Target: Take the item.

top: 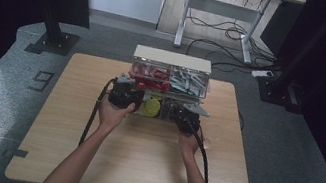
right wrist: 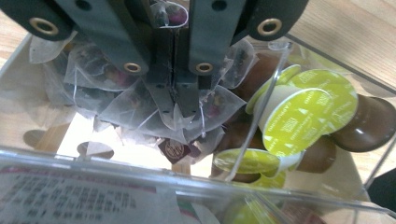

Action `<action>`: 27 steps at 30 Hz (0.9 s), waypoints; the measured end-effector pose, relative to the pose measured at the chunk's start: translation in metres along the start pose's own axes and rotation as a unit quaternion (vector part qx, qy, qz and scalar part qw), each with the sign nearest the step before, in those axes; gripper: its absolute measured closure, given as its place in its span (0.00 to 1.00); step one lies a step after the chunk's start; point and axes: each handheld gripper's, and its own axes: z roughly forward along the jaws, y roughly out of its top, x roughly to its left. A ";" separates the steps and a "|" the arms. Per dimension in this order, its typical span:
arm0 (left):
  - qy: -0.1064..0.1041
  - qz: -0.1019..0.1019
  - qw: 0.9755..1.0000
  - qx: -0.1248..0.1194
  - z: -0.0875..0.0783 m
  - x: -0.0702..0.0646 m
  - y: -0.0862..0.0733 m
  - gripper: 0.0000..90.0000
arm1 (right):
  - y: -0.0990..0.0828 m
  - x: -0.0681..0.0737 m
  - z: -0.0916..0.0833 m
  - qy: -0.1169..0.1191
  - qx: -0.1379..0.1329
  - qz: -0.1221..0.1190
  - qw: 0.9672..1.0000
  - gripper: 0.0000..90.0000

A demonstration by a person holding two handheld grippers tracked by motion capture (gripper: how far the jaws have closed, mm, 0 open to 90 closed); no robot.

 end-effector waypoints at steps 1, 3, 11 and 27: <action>0.000 0.000 1.000 0.000 0.000 0.000 0.000 1.00 | 0.001 0.000 -0.001 0.001 -0.002 -0.001 1.000 0.98; 0.000 0.000 1.000 0.000 0.000 0.000 0.000 1.00 | 0.002 0.001 -0.006 0.003 -0.008 -0.004 1.000 0.98; 0.000 0.000 1.000 0.000 0.000 0.000 0.000 1.00 | 0.006 0.002 -0.019 0.009 -0.025 -0.013 1.000 0.98; 0.001 -0.001 1.000 -0.001 0.000 0.000 -0.001 1.00 | 0.005 0.000 -0.038 0.007 -0.042 -0.017 0.999 0.99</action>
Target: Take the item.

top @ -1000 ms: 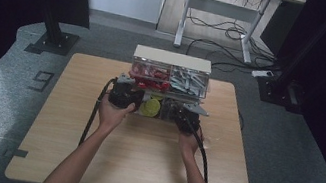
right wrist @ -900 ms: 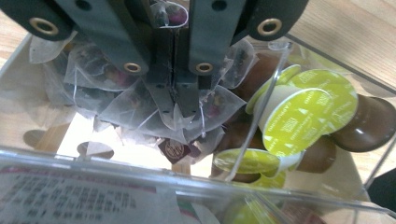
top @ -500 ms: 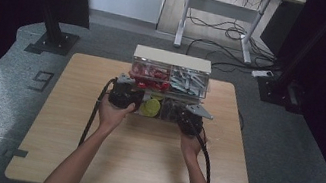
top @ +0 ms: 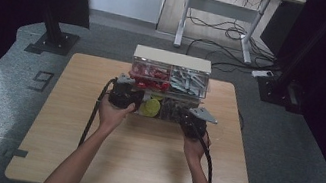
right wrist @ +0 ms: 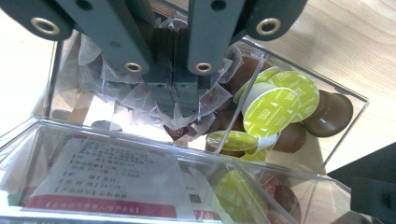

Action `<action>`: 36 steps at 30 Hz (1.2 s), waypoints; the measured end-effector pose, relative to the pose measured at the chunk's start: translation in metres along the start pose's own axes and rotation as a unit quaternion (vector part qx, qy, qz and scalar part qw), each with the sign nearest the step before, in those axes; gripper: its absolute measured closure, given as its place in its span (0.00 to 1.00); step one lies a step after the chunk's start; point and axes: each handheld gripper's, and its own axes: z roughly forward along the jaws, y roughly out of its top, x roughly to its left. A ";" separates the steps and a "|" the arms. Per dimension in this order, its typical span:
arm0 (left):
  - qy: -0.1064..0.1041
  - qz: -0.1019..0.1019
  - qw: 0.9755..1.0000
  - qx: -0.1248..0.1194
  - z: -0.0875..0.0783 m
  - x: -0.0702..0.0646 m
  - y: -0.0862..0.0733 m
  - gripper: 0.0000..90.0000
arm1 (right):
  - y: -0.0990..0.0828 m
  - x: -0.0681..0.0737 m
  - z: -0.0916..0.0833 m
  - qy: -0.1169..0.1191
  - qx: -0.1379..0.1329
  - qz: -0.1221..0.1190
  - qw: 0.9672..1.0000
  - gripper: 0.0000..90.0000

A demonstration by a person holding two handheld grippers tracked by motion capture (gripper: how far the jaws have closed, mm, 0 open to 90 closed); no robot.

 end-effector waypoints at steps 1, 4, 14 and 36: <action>0.000 0.000 1.000 0.000 0.000 0.000 0.000 1.00 | 0.000 0.000 -0.001 0.001 -0.001 -0.001 1.000 0.99; 0.000 -0.001 1.000 0.000 0.000 0.000 0.000 1.00 | 0.001 -0.001 -0.004 0.001 -0.002 -0.001 1.000 0.99; 0.000 -0.001 1.000 0.001 0.000 0.000 0.001 1.00 | 0.003 -0.003 -0.014 0.005 -0.013 0.003 1.000 0.99; 0.002 0.000 1.000 0.002 0.000 0.000 0.001 1.00 | 0.006 -0.013 -0.036 0.003 -0.030 0.006 1.000 0.99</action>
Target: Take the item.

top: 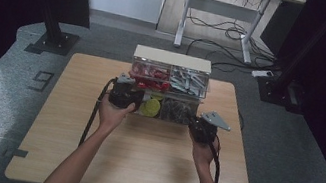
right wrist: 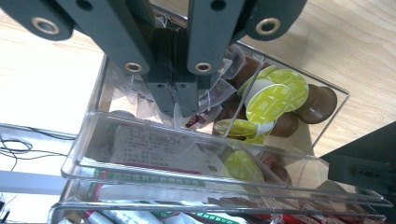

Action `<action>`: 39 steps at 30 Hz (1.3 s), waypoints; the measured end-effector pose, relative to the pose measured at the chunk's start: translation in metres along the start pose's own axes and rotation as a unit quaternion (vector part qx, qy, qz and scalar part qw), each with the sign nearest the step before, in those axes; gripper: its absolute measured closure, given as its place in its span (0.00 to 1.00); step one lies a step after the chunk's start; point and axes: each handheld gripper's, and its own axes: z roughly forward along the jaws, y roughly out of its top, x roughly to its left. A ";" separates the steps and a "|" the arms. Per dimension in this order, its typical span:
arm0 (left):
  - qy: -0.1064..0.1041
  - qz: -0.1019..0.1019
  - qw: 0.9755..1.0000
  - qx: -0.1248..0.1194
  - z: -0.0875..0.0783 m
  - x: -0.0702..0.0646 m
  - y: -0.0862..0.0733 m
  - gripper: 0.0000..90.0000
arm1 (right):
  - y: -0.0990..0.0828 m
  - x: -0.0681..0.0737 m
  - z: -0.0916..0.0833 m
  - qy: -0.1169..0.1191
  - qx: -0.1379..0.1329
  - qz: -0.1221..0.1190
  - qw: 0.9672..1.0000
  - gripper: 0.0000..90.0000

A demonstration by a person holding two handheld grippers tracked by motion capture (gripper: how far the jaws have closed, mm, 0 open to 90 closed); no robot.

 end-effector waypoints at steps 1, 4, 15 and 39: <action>0.000 0.000 1.000 0.000 0.000 0.000 0.000 1.00 | 0.000 -0.001 -0.001 -0.001 0.000 0.000 1.000 0.99; 0.000 0.000 1.000 0.000 0.000 0.000 0.000 1.00 | -0.001 -0.003 -0.004 -0.001 -0.003 -0.001 1.000 0.99; -0.001 0.000 1.000 0.001 -0.001 0.000 0.001 1.00 | 0.001 -0.016 -0.019 -0.010 -0.012 0.002 1.000 0.99; 0.000 -0.001 1.000 0.000 0.000 -0.001 0.000 1.00 | 0.001 -0.040 -0.043 -0.026 -0.025 0.010 0.999 0.99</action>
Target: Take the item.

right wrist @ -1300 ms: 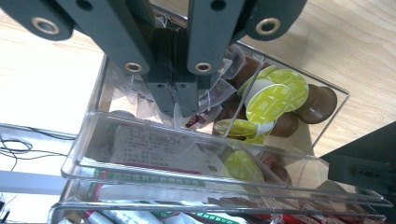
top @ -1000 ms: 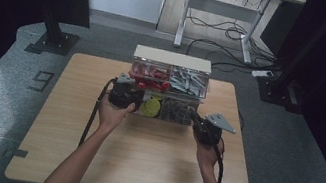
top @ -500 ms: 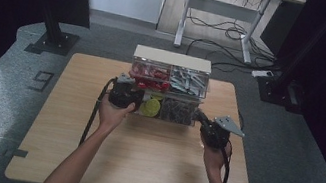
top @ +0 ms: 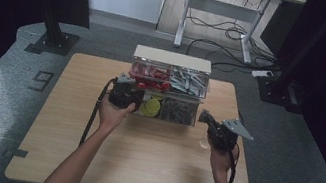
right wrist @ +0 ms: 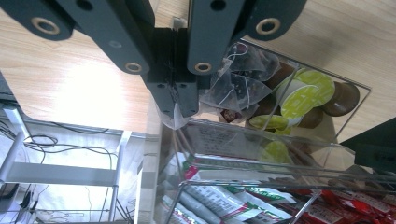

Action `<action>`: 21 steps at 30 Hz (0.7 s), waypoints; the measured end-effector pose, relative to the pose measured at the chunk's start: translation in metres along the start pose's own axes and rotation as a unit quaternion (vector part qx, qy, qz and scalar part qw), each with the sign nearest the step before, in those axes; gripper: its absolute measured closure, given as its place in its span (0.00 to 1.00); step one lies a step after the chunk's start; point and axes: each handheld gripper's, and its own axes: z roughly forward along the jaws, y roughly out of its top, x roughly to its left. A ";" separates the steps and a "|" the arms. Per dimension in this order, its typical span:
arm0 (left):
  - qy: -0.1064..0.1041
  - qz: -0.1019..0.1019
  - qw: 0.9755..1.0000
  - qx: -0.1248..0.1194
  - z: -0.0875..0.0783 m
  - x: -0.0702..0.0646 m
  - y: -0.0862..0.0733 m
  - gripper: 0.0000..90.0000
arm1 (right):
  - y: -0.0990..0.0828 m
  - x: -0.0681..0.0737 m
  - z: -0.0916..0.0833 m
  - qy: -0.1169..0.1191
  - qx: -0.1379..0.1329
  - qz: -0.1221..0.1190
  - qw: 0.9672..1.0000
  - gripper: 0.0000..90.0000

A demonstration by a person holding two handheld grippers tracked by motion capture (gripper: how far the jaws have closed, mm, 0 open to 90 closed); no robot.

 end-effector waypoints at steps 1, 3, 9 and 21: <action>0.000 0.000 1.000 0.000 0.000 0.000 0.000 1.00 | 0.000 -0.001 -0.001 -0.001 0.000 0.001 1.000 0.99; 0.000 0.000 1.000 0.000 0.000 0.000 0.000 1.00 | 0.000 -0.003 -0.002 -0.003 0.000 0.001 1.000 0.99; 0.001 0.001 1.000 0.000 0.000 0.000 0.000 1.00 | -0.001 -0.007 -0.005 -0.008 0.002 0.002 1.000 0.99; 0.001 0.001 1.000 0.000 0.000 0.000 0.000 1.00 | -0.008 -0.018 -0.009 -0.019 0.009 0.005 1.000 0.99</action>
